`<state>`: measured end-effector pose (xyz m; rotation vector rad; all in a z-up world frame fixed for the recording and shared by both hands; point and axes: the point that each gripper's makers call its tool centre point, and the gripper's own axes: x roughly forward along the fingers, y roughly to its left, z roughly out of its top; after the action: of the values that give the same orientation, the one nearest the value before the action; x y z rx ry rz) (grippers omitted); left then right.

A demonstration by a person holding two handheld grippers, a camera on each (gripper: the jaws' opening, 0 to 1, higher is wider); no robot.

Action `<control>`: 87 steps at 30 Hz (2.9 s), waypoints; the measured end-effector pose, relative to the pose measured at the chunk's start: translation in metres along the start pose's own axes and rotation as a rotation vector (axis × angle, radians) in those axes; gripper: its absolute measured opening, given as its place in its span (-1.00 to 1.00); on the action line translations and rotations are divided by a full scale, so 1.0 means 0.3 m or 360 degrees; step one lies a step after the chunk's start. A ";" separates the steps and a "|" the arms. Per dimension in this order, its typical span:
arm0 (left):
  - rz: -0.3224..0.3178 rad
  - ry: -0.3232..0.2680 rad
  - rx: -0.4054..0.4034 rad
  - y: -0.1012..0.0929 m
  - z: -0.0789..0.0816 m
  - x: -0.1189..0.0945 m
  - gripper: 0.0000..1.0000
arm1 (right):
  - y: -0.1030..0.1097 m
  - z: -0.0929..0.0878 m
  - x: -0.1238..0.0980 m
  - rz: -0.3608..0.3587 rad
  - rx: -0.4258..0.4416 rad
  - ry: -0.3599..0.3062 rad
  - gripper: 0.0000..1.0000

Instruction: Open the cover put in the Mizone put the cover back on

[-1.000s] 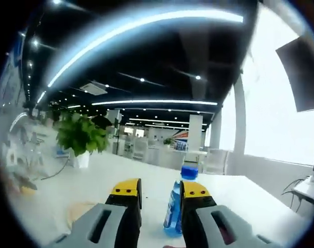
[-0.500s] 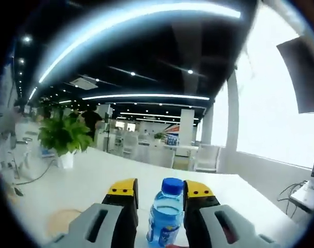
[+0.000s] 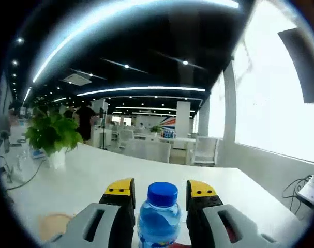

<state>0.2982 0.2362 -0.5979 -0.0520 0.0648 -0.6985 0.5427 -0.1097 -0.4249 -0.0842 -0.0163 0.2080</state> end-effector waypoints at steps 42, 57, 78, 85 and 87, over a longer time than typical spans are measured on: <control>0.0019 0.0019 -0.0008 0.008 -0.007 0.001 -0.64 | 0.050 -0.095 0.111 0.0018 0.0026 0.0008 -0.53; 0.0030 0.0025 0.0018 0.008 -0.010 0.002 -0.64 | 0.119 -0.075 0.067 0.0143 0.0069 0.0039 -0.53; 0.0054 0.0012 0.0013 0.020 -0.004 -0.002 -0.64 | 0.331 0.060 -0.011 0.0483 0.0031 -0.0068 -0.54; 0.0054 0.0022 0.0029 0.019 -0.009 0.001 -0.64 | 0.476 0.088 -0.047 0.0694 0.0080 -0.0103 -0.55; 0.0057 0.0020 0.0027 0.020 -0.008 0.000 -0.64 | 0.535 0.096 -0.056 0.0796 0.0101 -0.0110 -0.55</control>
<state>0.3019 0.2407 -0.6006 -0.0303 0.0718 -0.6636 0.4926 0.0457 -0.4101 -0.0161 -0.0576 0.7106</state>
